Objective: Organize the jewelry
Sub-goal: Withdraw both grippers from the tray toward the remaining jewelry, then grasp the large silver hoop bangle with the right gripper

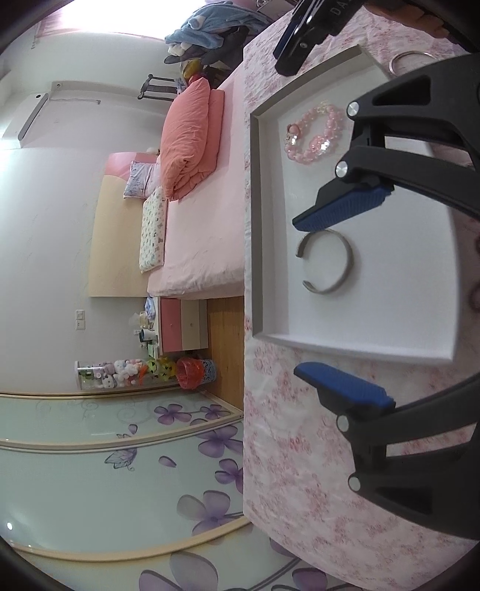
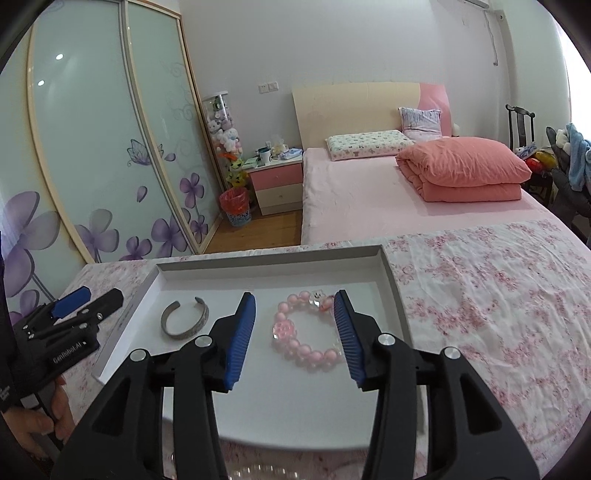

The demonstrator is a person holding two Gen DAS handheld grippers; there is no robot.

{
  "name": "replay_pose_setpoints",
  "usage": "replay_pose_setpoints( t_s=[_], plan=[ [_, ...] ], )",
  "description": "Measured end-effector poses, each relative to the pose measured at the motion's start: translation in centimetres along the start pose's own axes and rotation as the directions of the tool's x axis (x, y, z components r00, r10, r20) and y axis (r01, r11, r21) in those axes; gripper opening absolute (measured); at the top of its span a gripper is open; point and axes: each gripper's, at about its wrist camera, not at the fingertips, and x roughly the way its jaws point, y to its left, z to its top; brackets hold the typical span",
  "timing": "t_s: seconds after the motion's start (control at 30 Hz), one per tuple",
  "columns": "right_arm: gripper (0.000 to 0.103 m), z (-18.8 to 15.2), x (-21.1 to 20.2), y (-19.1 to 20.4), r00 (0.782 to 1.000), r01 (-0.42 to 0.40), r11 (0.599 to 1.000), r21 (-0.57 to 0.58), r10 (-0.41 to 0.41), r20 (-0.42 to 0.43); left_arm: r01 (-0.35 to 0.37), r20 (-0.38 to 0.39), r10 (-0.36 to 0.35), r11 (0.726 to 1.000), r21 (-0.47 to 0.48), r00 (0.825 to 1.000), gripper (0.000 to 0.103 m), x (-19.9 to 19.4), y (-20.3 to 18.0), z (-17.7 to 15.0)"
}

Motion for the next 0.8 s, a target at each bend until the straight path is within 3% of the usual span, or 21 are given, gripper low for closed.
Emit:
replay_pose_setpoints(
  t_s=[0.27, 0.47, 0.67, 0.8],
  plan=[
    [0.046, -2.4, -3.2, -2.0, 0.999, 0.041, 0.999, -0.009, -0.042, -0.029, 0.007, 0.002, -0.007, 1.0, 0.004, 1.0, 0.072, -4.0, 2.0, -2.5],
    [0.05, -5.7, -4.3, -3.8, 0.988, 0.088, 0.995, -0.036, -0.092, -0.123, 0.025, -0.024, -0.024, 0.999, 0.024, 0.999, 0.076, -6.4, 3.2, -5.1],
    [0.057, -9.2, -3.6, -4.6, 0.962, 0.095, 0.994, -0.061, -0.108, -0.251, 0.057, -0.071, -0.054, 0.998, 0.036, 0.996, 0.079, -7.6, 3.6, -7.7],
    [0.057, -10.2, -3.8, -4.6, 0.958, 0.106, 0.991, -0.077, -0.123, -0.259, 0.061, -0.085, -0.057, 0.997, 0.056, 0.995, 0.081, -7.9, 3.4, -8.9]
  ],
)
